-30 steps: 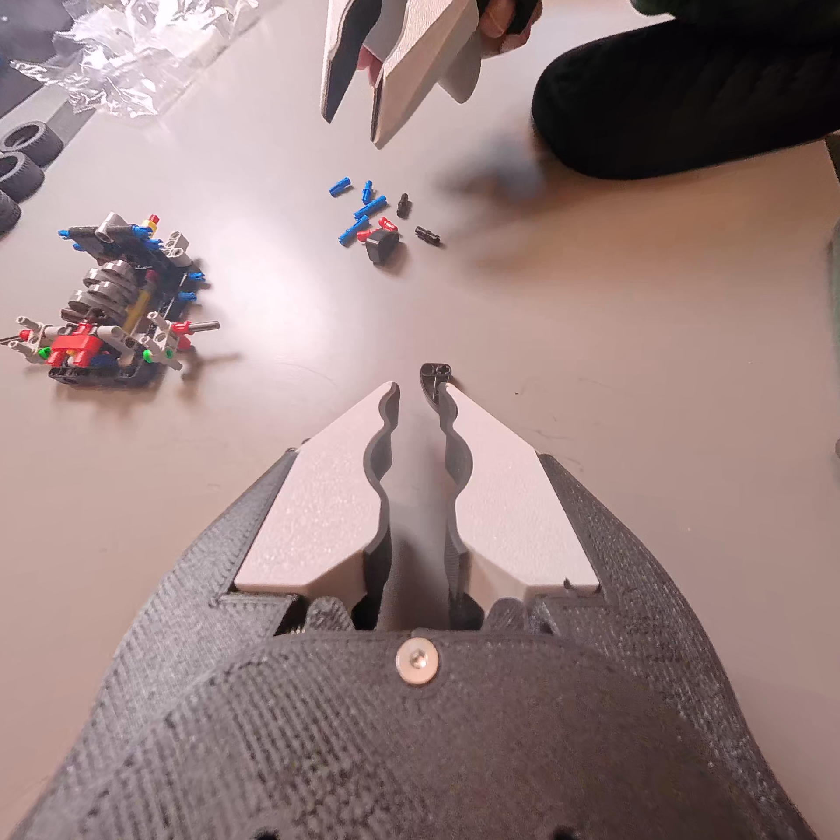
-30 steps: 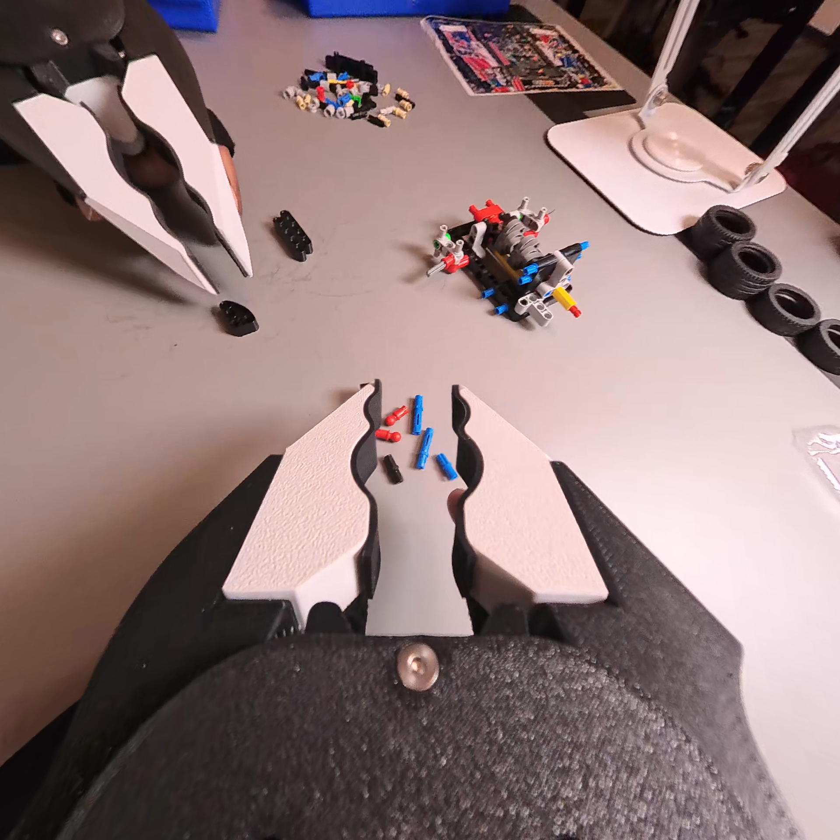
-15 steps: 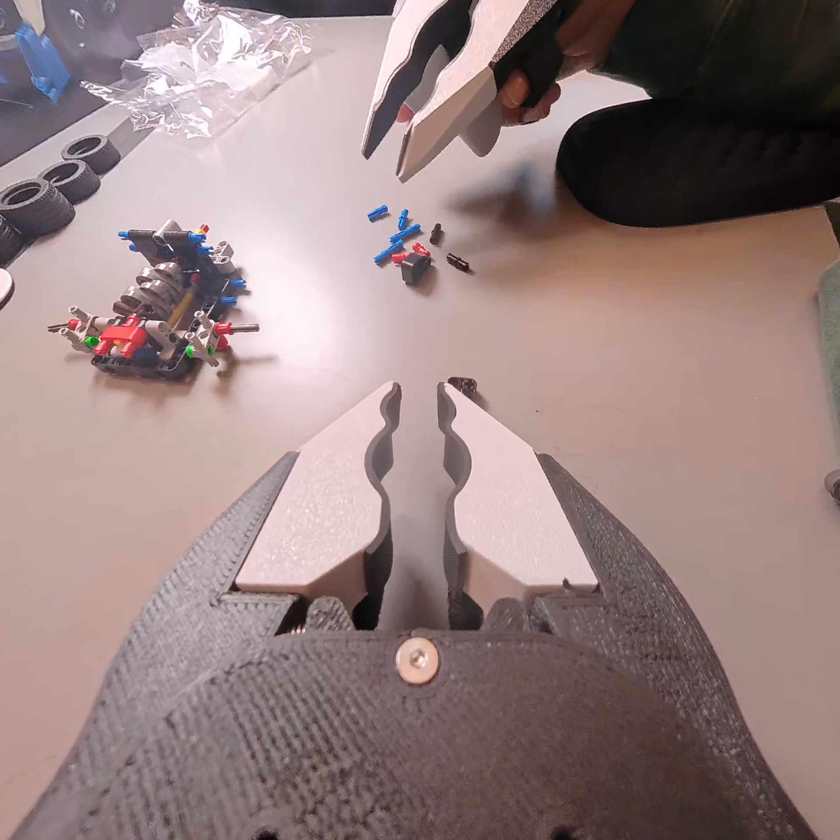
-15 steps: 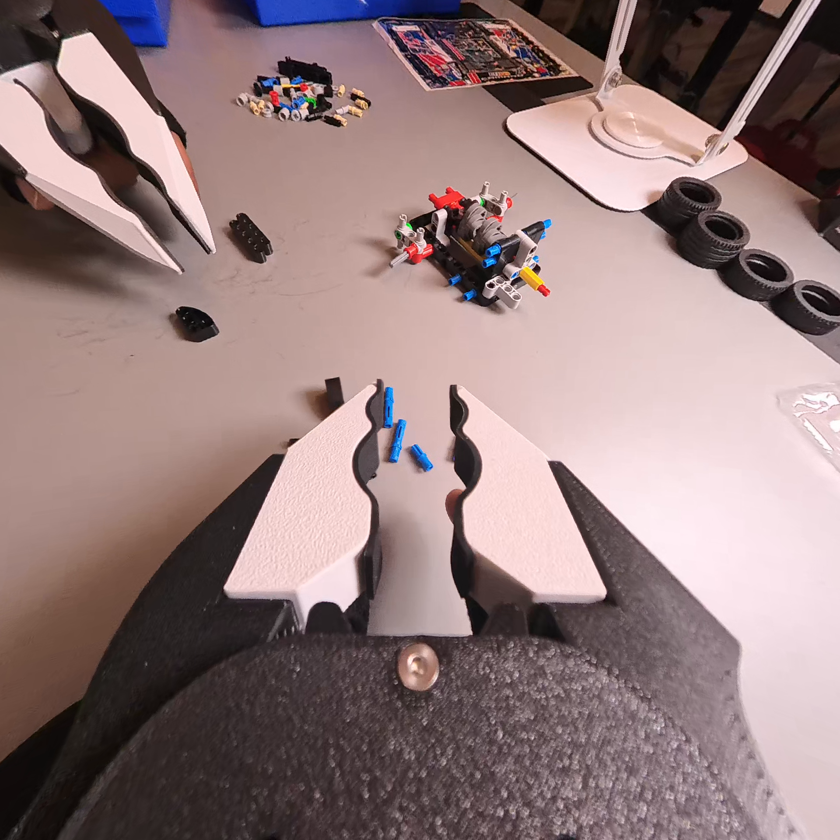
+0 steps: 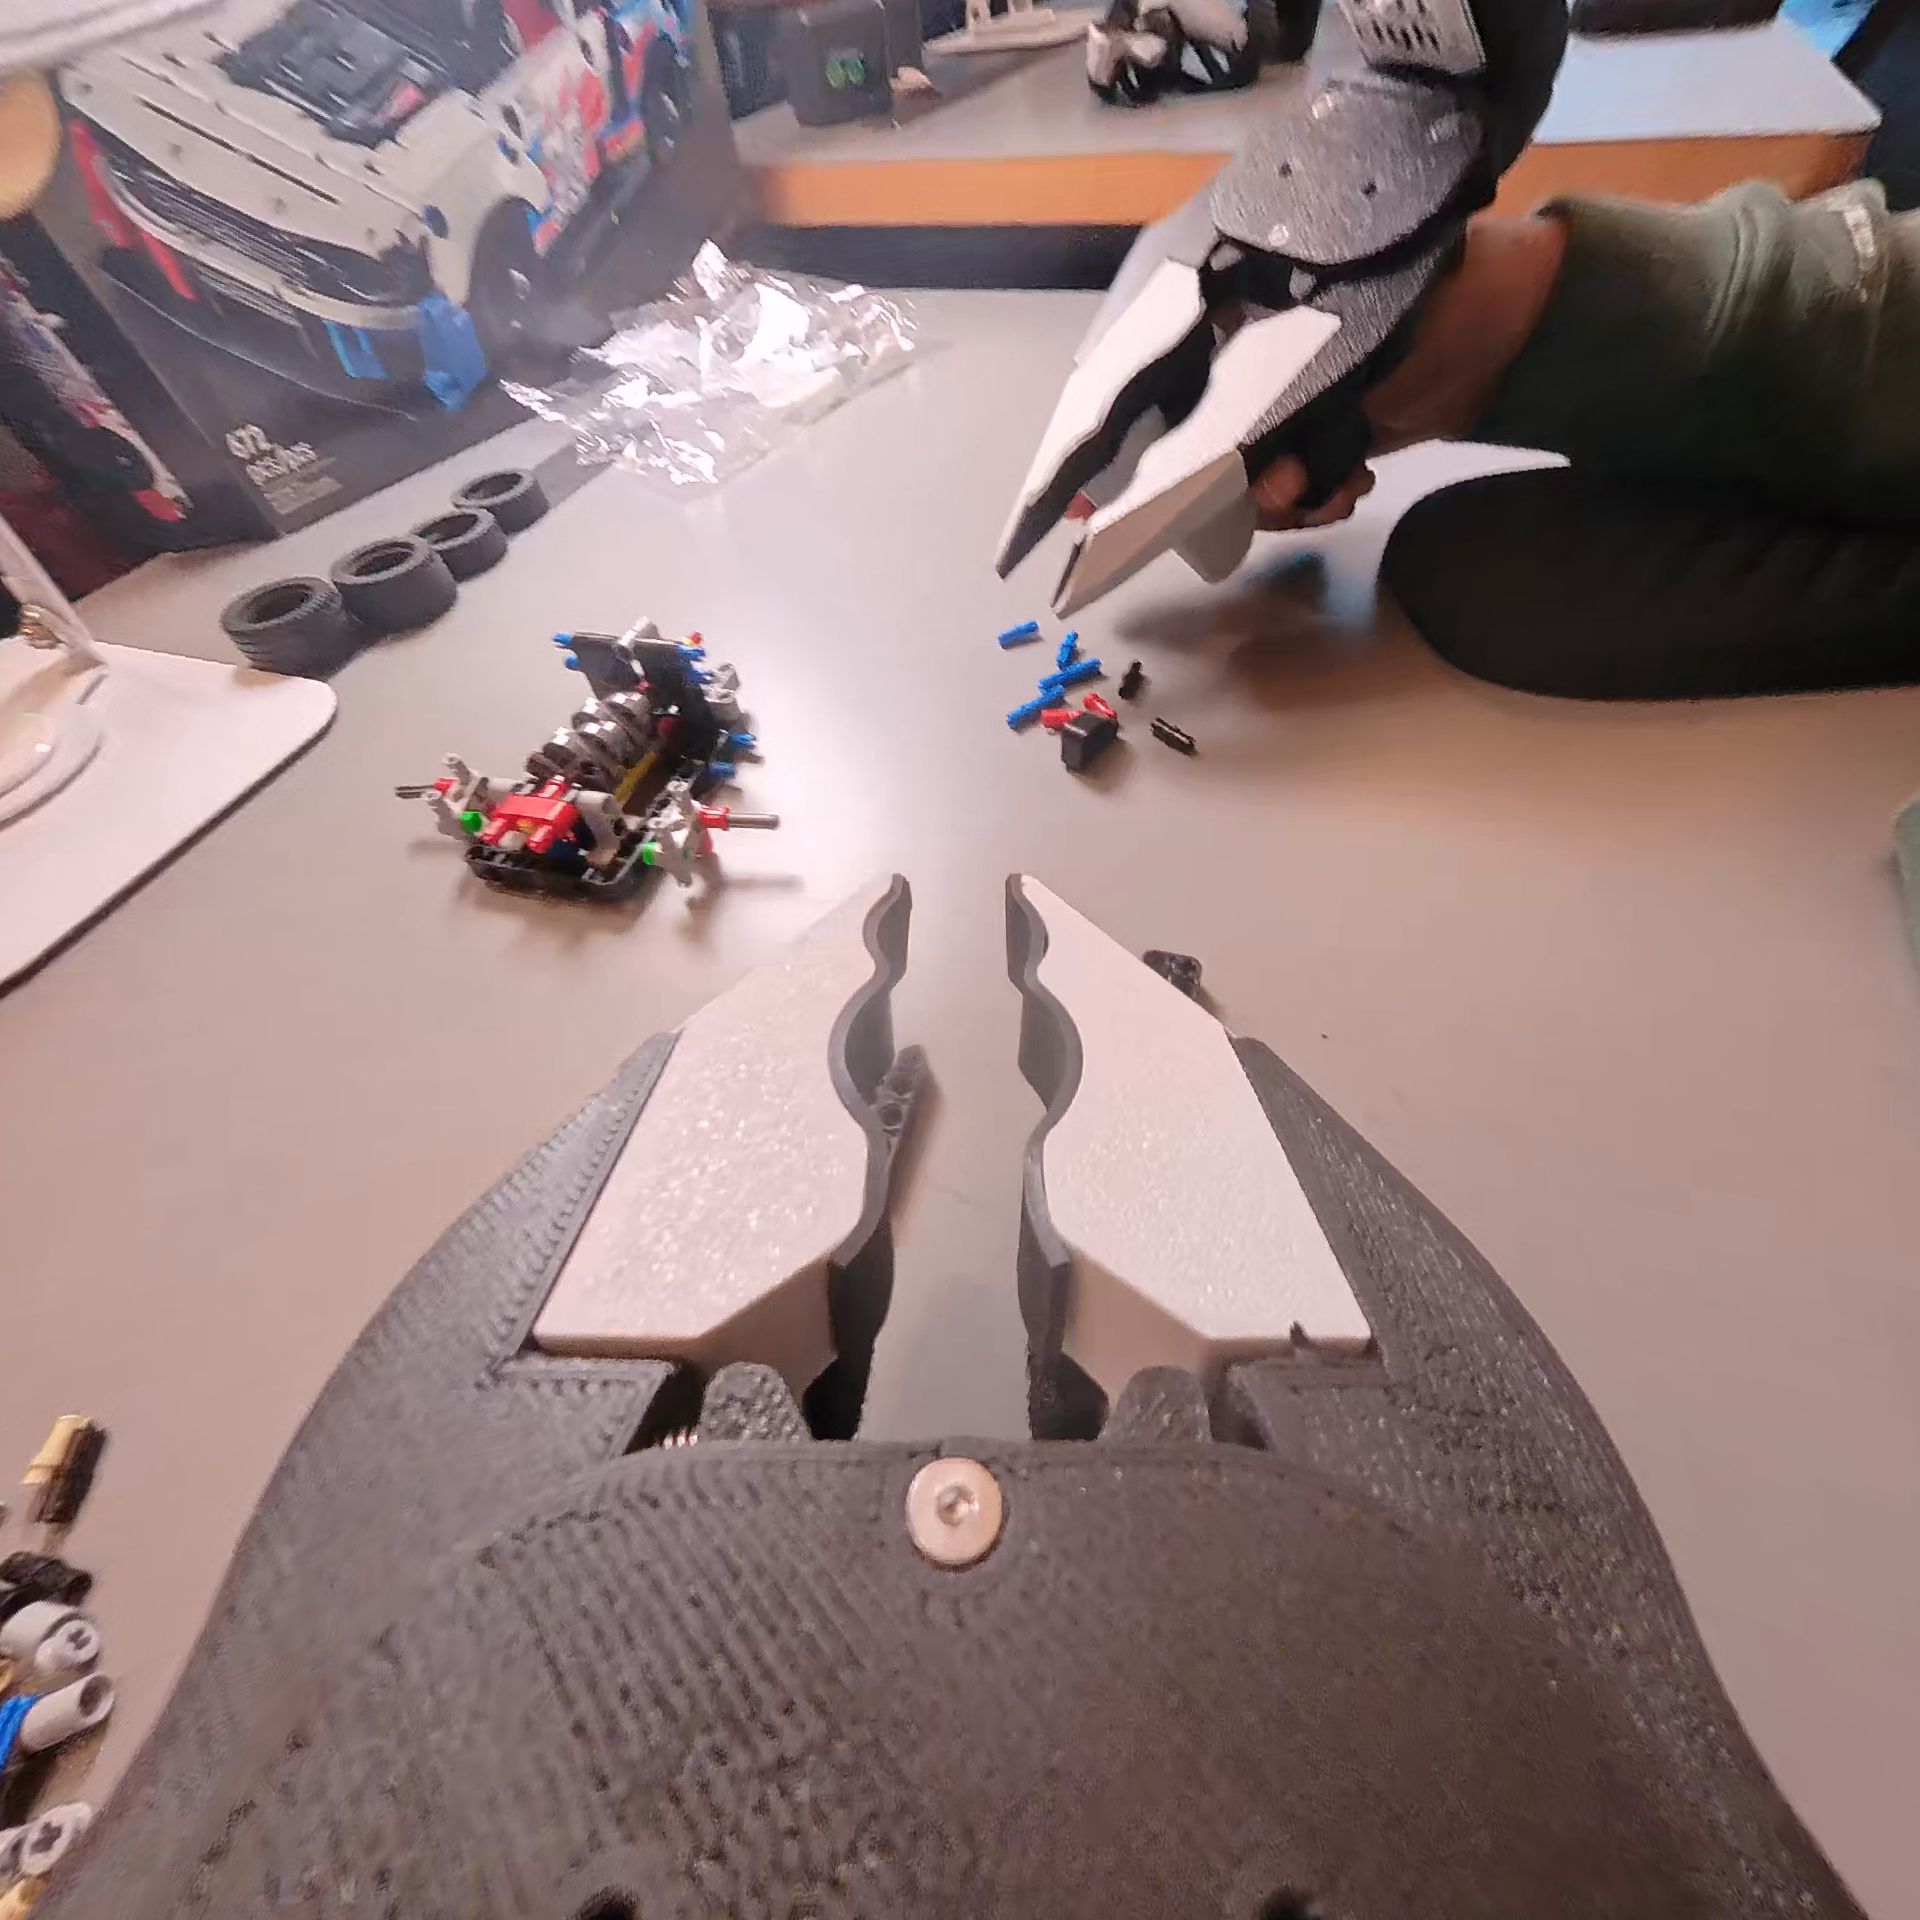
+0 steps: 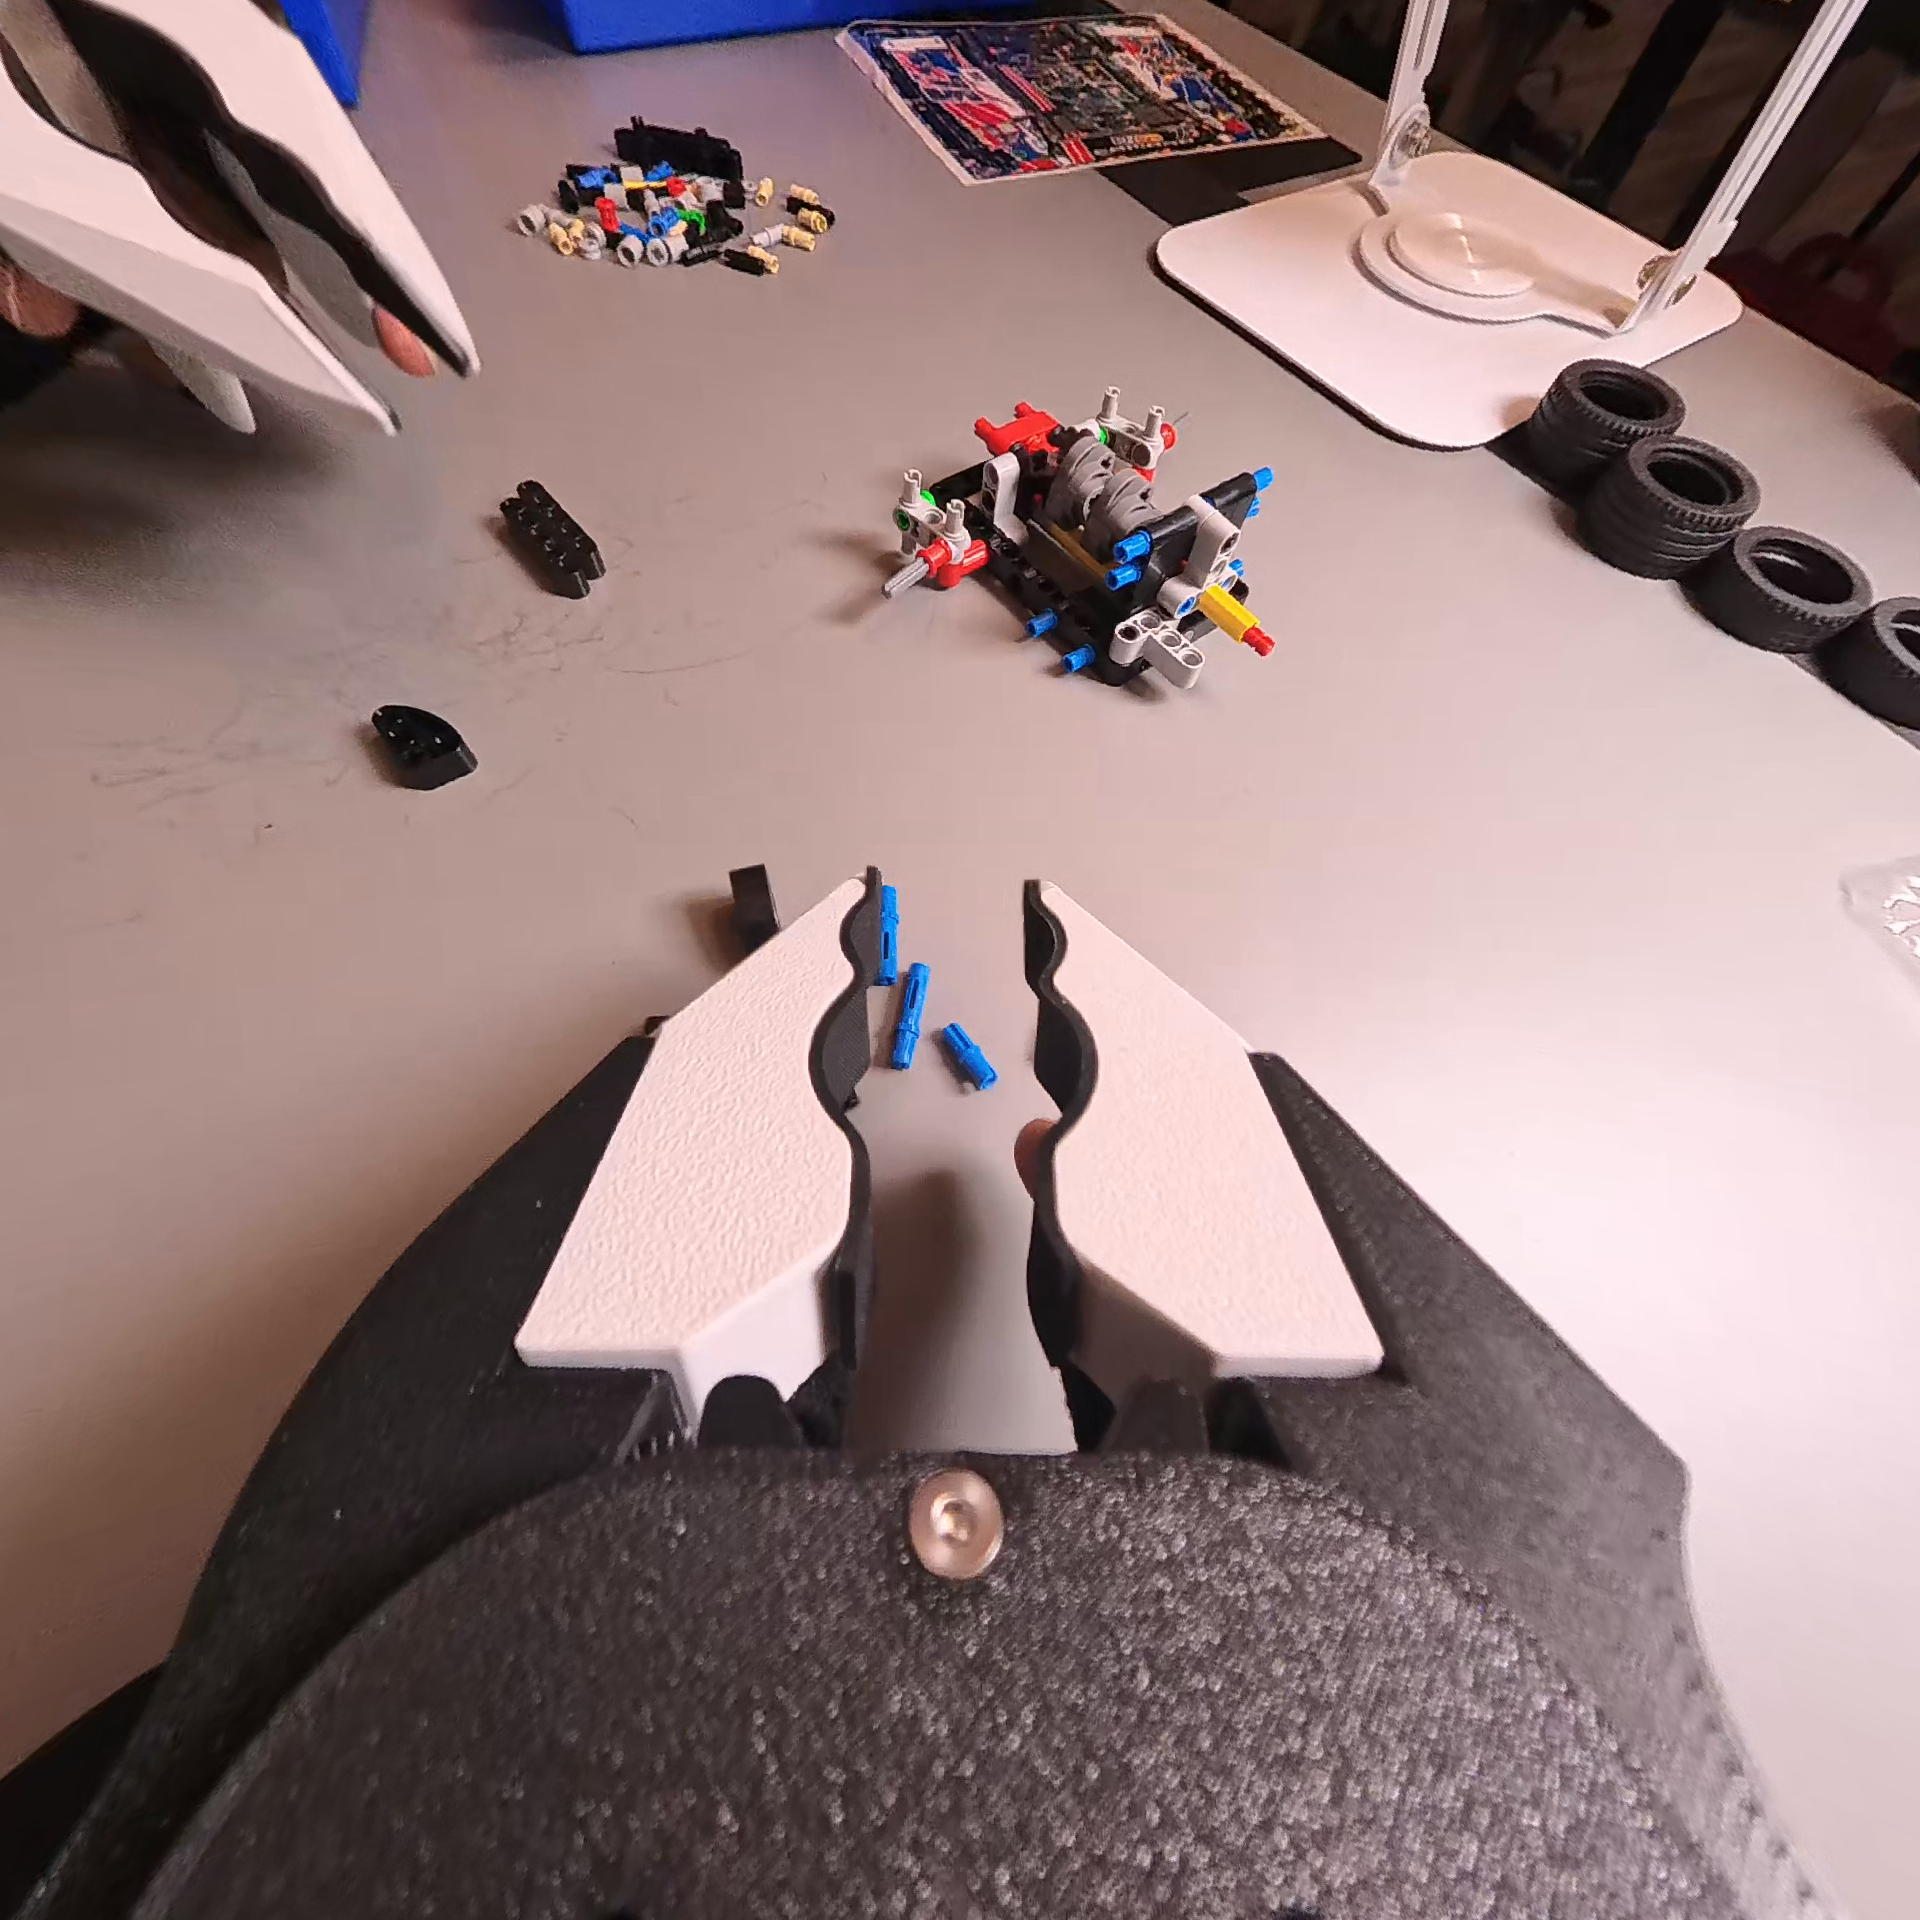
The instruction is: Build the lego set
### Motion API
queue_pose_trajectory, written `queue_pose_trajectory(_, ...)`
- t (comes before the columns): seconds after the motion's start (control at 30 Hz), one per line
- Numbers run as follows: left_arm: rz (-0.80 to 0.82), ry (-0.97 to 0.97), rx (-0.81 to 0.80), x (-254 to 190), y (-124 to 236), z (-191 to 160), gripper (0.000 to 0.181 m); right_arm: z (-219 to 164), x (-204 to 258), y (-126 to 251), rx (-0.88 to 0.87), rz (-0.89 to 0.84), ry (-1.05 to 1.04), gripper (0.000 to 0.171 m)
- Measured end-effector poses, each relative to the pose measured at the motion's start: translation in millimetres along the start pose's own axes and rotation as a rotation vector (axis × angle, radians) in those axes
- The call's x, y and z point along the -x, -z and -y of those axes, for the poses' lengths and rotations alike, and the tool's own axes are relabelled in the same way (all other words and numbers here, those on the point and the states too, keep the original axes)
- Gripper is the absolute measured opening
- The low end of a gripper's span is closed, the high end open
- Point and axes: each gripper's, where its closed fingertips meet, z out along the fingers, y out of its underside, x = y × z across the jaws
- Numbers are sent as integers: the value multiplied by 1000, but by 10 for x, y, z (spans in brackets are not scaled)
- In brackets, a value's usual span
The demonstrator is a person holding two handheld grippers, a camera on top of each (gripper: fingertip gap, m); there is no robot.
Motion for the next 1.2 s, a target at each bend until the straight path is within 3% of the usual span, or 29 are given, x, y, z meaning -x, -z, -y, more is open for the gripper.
queue_pose_trajectory(0.43,40,100,-72,221,97,62,20,-367,-7,119,219,57,77,32)
queue_pose_trajectory(0.7,40,89,-66,205,92,60,19,-346,-250,64,263,-21,36,17)
queue_pose_trajectory(1.2,42,67,-58,175,84,64,17,-409,-234,-6,374,19,50,13)
